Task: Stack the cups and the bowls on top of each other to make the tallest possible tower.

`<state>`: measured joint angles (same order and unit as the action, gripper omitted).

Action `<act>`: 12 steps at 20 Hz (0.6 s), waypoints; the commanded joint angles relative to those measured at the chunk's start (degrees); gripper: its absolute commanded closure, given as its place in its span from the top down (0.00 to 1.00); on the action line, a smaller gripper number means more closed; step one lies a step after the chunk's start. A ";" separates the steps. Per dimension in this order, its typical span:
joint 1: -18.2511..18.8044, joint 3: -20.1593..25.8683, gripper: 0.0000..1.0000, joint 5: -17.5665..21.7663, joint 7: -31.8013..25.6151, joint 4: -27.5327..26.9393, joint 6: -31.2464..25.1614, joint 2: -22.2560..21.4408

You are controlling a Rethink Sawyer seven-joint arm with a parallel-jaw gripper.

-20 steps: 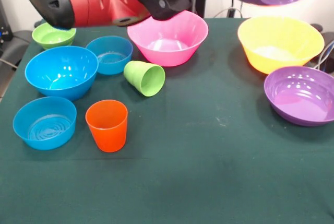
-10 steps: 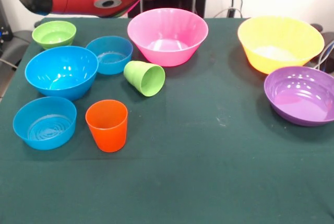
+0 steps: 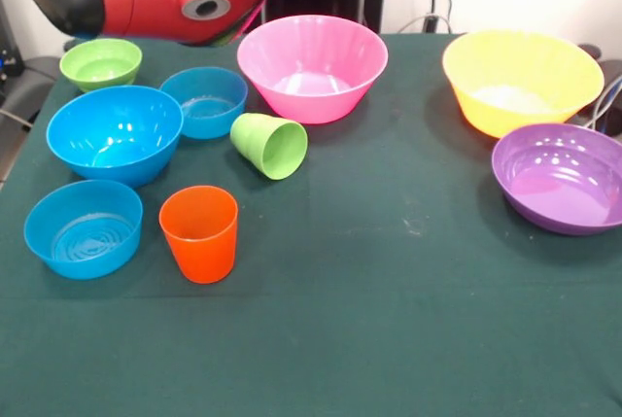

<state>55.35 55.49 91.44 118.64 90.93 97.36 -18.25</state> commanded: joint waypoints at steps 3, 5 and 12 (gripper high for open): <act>-4.97 -4.41 0.00 9.39 -18.00 -7.66 2.19 4.88; -5.55 -4.31 0.00 10.74 -18.15 -9.11 2.69 5.62; -7.68 -4.00 0.00 15.46 -19.01 -15.56 5.06 9.19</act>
<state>50.81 54.36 99.66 118.42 84.55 101.13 -13.52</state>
